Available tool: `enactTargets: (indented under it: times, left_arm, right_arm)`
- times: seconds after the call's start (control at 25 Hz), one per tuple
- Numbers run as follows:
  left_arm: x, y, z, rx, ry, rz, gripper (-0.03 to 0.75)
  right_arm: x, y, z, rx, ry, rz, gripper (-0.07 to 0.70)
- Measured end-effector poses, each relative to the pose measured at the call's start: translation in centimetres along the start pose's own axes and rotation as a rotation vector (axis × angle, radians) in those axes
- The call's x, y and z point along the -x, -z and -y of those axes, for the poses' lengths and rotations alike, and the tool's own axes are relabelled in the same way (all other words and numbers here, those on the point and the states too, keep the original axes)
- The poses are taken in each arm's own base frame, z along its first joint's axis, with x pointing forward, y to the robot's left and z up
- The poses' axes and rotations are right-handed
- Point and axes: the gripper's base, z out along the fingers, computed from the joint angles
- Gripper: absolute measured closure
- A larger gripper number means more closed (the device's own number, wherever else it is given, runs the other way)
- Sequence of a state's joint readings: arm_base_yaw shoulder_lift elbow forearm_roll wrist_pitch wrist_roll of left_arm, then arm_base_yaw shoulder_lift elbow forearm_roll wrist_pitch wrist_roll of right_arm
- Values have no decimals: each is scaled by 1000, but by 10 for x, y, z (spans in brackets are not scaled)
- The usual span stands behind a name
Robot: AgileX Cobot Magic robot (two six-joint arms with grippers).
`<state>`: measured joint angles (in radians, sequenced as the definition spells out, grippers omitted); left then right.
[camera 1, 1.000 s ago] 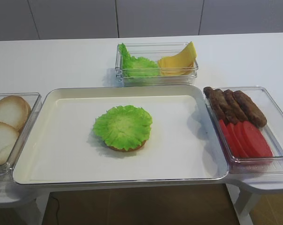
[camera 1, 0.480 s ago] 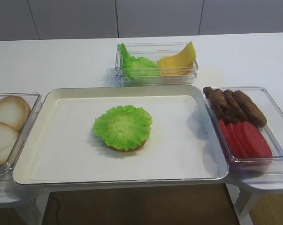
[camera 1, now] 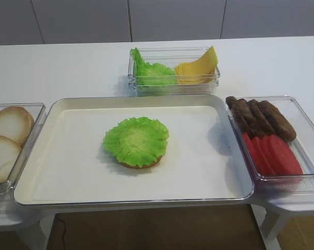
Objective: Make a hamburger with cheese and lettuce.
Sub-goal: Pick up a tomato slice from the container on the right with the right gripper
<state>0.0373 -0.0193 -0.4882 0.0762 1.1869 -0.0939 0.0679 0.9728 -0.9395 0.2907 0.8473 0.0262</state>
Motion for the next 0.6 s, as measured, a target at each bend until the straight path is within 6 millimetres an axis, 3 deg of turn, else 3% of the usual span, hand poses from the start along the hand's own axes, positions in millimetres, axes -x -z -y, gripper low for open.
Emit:
enactTargets:
  times: [0.36,0.6]
  left_arm:
    - [0,0,0,0,0,0,298]
    - [0,0,0,0,0,0,298]
  right_arm:
    - [52,-42,-5,19,34,-47,200]
    - [67,-47,-7,24,38,-44,200]
